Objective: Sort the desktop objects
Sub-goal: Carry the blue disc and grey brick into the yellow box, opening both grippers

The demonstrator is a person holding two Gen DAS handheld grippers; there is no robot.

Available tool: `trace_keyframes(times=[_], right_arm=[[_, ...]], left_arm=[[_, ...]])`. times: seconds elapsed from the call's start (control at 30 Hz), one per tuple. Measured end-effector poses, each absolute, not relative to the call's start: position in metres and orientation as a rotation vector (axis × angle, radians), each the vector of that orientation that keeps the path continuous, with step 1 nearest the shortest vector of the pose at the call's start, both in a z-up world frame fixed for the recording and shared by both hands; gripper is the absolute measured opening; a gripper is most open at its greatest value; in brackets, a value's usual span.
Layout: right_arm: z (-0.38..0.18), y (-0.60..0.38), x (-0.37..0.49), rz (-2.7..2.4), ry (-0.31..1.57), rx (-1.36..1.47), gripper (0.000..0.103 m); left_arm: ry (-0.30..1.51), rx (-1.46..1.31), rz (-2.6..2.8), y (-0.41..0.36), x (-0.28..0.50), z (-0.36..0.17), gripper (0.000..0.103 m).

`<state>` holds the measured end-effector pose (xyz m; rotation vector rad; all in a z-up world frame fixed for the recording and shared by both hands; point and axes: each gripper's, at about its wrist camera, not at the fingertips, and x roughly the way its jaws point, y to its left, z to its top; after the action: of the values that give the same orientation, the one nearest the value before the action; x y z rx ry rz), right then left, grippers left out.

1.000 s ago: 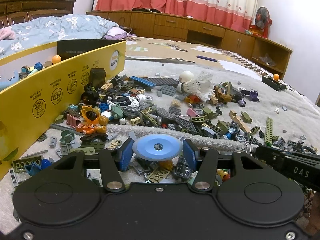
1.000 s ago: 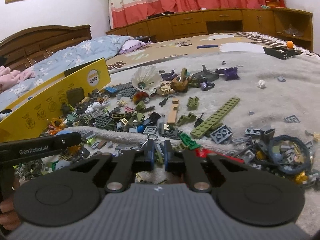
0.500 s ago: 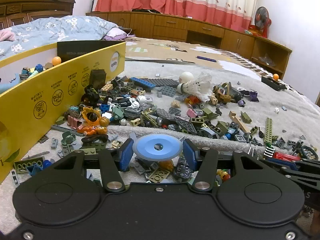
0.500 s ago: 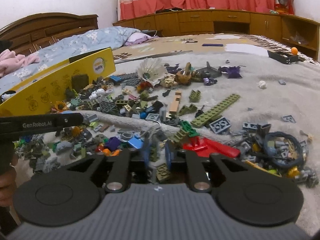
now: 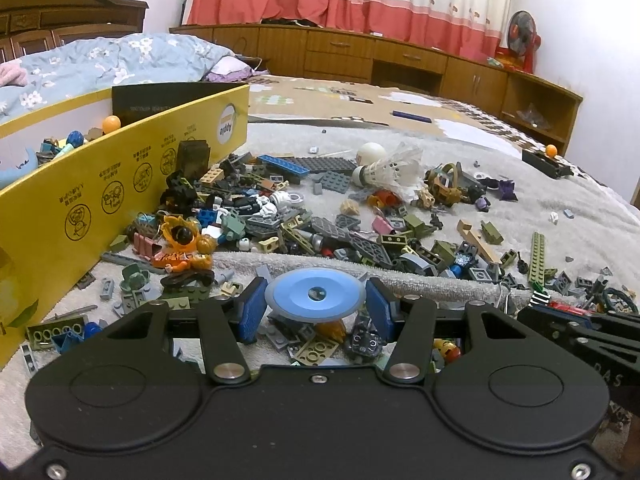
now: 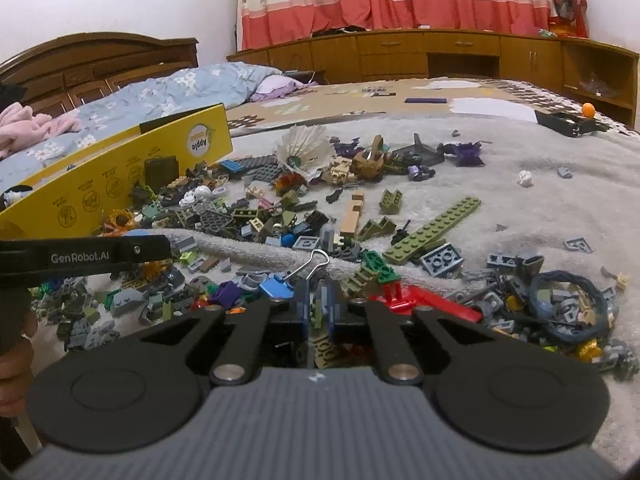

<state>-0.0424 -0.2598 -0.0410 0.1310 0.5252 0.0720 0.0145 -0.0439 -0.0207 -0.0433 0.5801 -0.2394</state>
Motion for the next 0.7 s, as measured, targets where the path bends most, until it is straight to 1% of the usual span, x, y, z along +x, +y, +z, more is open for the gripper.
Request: trace_keyframes(times=[0.23, 0.7], right_arm=[[-0.029, -0.256, -0.047, 0.082, 0.495, 0.127, 0.011], [-0.014, -0.22, -0.041, 0.17, 0.504, 0.109, 0.011]], left_arm=[[0.561, -0.047, -0.245, -0.041, 0.008, -0.014, 0.051], [0.5, -0.057, -0.213, -0.018, -0.011, 0.011, 0.051]])
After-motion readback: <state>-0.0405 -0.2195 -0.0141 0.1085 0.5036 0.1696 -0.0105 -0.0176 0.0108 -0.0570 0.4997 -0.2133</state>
